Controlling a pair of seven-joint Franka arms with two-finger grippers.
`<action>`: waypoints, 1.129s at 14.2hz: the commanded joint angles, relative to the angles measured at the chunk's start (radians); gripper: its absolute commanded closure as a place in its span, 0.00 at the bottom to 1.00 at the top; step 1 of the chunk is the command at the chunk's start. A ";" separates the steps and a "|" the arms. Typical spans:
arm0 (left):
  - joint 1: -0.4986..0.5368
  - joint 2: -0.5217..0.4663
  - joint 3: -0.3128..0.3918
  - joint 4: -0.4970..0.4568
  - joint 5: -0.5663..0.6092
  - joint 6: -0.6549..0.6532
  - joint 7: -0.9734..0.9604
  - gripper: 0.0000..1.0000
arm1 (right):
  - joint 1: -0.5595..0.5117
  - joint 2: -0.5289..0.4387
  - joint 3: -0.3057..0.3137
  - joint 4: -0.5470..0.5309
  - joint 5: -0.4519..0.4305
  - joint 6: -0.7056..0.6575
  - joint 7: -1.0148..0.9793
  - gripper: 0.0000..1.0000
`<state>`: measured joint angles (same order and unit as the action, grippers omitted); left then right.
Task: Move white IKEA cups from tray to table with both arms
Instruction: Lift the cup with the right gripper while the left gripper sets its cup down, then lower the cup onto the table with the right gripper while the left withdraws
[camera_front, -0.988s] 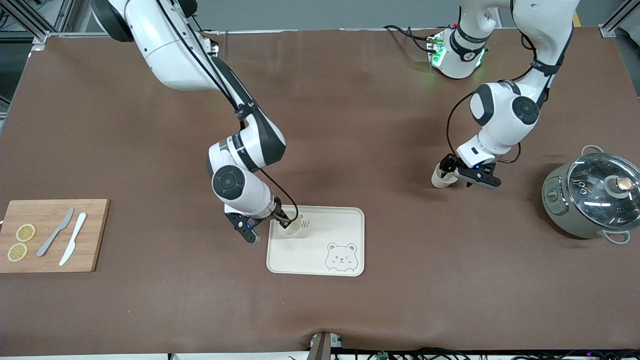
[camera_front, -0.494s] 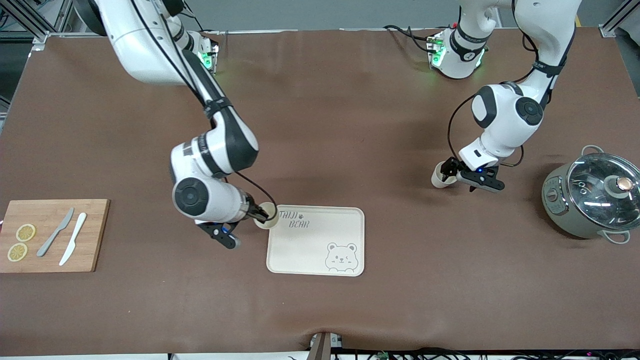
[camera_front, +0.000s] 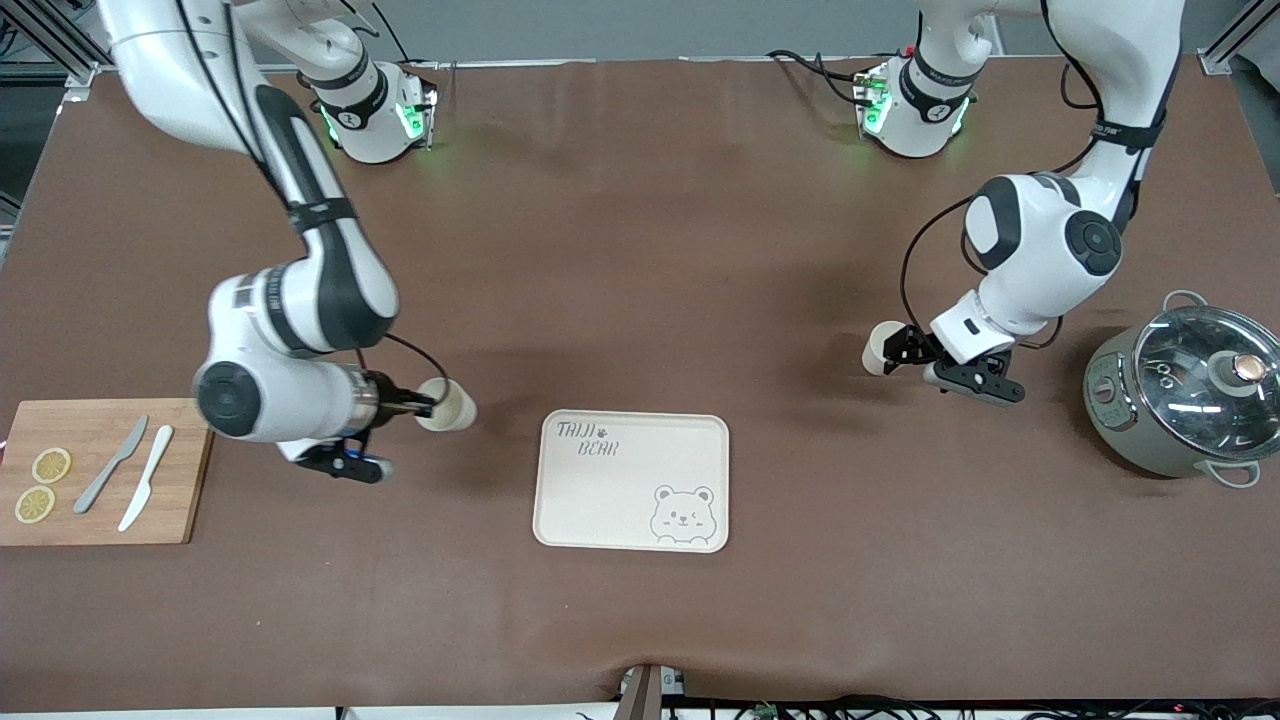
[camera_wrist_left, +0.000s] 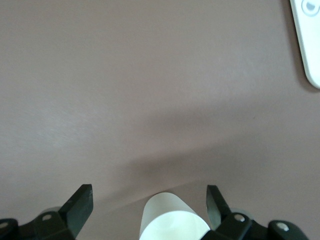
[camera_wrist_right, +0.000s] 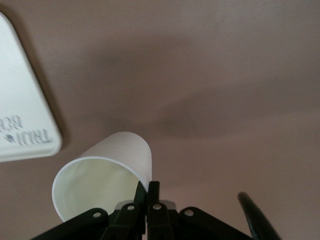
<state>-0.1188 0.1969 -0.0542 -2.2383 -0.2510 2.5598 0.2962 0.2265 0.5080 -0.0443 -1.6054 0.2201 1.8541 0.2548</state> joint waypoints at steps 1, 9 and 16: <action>0.019 -0.010 -0.004 0.101 0.131 -0.143 -0.141 0.00 | -0.088 -0.094 0.015 -0.125 -0.074 0.001 -0.193 1.00; 0.007 -0.030 -0.015 0.324 0.205 -0.398 -0.190 0.00 | -0.184 -0.100 -0.091 -0.221 -0.136 0.064 -0.637 1.00; 0.013 -0.057 -0.024 0.463 0.223 -0.581 -0.193 0.00 | -0.202 -0.098 -0.112 -0.346 -0.140 0.263 -0.729 1.00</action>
<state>-0.1110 0.1484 -0.0716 -1.8018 -0.0535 2.0236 0.1222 0.0370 0.4324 -0.1571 -1.9003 0.0940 2.0754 -0.4453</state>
